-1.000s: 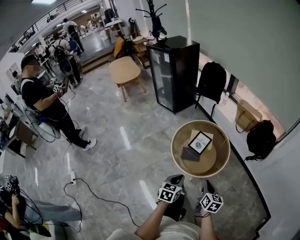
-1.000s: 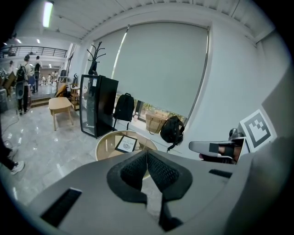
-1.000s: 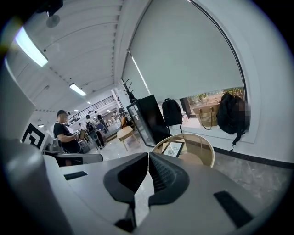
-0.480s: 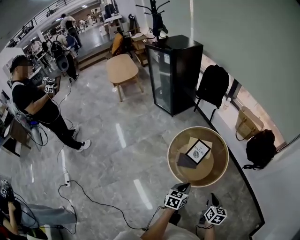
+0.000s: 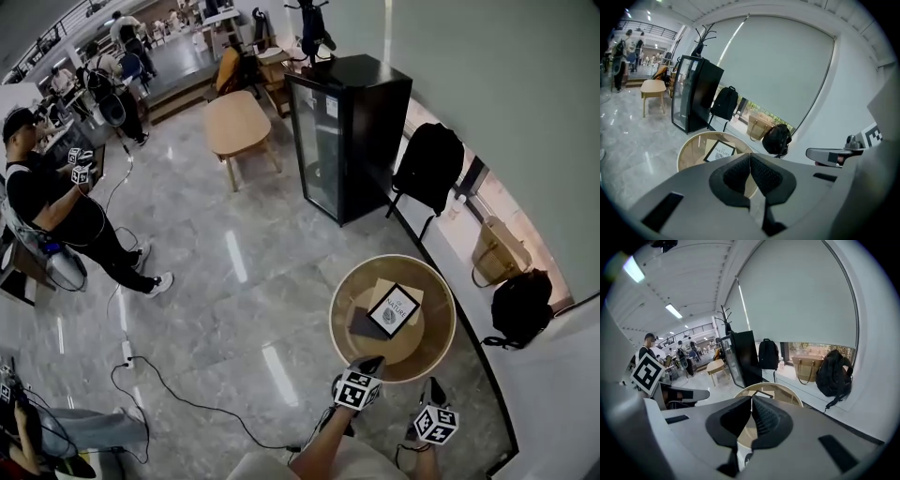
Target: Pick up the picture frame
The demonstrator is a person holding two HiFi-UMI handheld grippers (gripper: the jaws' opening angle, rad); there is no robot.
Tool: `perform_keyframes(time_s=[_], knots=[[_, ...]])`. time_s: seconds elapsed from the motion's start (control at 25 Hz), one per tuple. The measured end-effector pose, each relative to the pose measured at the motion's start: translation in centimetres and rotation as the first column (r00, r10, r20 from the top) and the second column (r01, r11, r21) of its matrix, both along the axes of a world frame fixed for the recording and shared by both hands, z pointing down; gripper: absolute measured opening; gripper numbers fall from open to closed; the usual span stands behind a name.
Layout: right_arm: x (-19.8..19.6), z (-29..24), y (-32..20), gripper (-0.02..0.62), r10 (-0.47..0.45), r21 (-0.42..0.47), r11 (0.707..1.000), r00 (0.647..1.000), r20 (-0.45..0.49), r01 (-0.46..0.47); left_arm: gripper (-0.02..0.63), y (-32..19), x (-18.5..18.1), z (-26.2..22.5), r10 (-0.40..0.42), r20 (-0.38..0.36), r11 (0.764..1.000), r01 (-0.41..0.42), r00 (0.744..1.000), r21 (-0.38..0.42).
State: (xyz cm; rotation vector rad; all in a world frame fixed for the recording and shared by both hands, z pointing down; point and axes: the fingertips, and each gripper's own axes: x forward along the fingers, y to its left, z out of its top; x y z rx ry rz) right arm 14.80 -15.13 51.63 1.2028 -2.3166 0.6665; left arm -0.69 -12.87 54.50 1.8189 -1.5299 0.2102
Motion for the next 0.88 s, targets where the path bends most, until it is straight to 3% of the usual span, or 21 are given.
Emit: perform_keyframes(time_s=[0.24,0.44,0.88], knots=[[-2.7,0.4,-3.7,0.035,0.006,0.013,1.000,1.000,-0.023,-0.005,0.020,-3.7,-3.0,0.4,-0.001,-0.013,1.000,0.001,1.000,0.001],[-6.2,2.6,-6.1,0.035,-0.095,0.005,0.995,0.993,-0.068,0.096,0.020,-5.3,-6.1,2.2,-0.049,-0.049,0.998,0.047,0.998,-0.037],[-10.7,9.6,-10.6,0.035,-0.210,-0.059,0.977,0.976,-0.053,0.207,0.020,-7.6,-8.6,8.3,-0.009,0.007,0.995,0.010,1.000,-0.101]])
